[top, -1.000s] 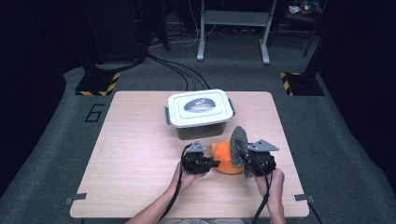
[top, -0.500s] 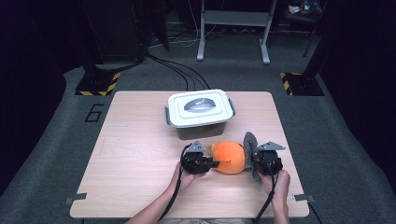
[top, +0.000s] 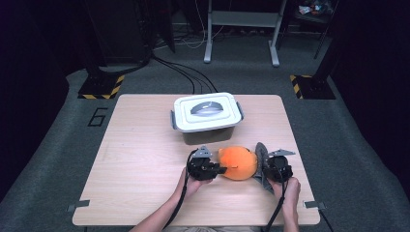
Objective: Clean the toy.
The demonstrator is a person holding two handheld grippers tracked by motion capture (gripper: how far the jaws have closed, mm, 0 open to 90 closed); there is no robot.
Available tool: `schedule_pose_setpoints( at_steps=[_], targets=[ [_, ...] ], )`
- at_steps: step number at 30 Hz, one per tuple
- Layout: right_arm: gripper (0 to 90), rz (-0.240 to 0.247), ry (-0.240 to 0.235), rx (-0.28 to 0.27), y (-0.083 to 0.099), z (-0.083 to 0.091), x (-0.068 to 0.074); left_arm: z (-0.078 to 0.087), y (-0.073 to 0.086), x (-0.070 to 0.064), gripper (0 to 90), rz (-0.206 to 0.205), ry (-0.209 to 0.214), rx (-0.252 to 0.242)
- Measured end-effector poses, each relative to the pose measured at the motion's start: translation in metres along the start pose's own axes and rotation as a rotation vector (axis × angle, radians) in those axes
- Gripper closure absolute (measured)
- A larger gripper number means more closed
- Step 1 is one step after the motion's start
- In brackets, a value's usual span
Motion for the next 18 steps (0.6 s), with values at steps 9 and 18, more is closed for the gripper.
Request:
schedule_pose_setpoints(
  at_steps=[9,18],
  targets=[
    [73.8,0.081,0.005,-0.169,-0.030,0.068,0.012,0.000,-0.001,0.000,75.8,-0.004,-0.005,-0.001],
    [73.7,0.194,-0.122,-0.247,-0.056,0.099,0.063,0.000,-0.002,-0.001,75.7,-0.012,-0.008,-0.001]
  ],
)
Point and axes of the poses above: each handheld gripper's, and its own axes: z roughly backward along the jaws, y roughly out of its underside, x roughly to its left, the point moved 7 cm from there along -z, roughly forward along the jaws
